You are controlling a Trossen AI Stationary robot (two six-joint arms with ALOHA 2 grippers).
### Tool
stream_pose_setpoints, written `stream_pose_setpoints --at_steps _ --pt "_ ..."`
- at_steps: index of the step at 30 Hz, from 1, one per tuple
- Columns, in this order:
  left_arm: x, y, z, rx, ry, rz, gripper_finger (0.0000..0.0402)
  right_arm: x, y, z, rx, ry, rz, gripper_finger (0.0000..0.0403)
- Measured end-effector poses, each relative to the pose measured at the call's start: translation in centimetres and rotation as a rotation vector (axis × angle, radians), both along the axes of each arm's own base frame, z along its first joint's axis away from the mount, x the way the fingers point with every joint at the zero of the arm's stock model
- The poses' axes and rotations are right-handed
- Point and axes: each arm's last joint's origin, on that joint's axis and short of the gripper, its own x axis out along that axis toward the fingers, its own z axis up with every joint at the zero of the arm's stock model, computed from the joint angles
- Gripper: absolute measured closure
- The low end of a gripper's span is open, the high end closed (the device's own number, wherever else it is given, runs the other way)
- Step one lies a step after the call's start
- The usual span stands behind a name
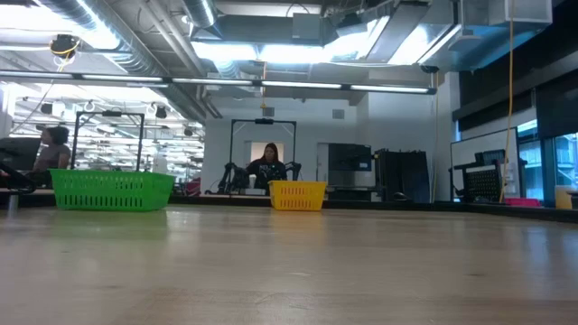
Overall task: Sort & place blocks by color
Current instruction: Put the light blue block into the blue bin
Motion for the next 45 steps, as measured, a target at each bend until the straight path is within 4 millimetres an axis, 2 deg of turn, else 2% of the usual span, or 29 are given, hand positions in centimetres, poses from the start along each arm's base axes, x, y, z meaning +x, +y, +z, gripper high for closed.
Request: stream_pose_setpoints --at_steps 13,21,35,39,45 --pt "0.7 -0.9 -2.1 0.068 -0.048 -0.126 0.0164 0.0 0.0 -0.1 -0.001 0.008 0.000 0.0059" --pt "1.0 -1.2 -4.1 0.114 -0.014 -0.116 0.0164 0.0 0.0 -0.1 -0.001 0.008 0.000 0.0059" --pt "1.0 -1.3 -4.2 0.113 -0.011 -0.097 0.0167 0.0 0.0 -0.1 -0.001 0.008 0.000 0.0059" --pt "1.0 -1.3 -4.3 0.121 -0.019 -0.131 0.0197 0.0 0.0 -0.1 -0.001 0.008 0.000 0.0059" --pt "1.6 -0.9 -4.1 0.105 -0.002 -0.125 0.0272 0.0 0.0 -0.1 -0.001 0.008 0.000 0.0059"
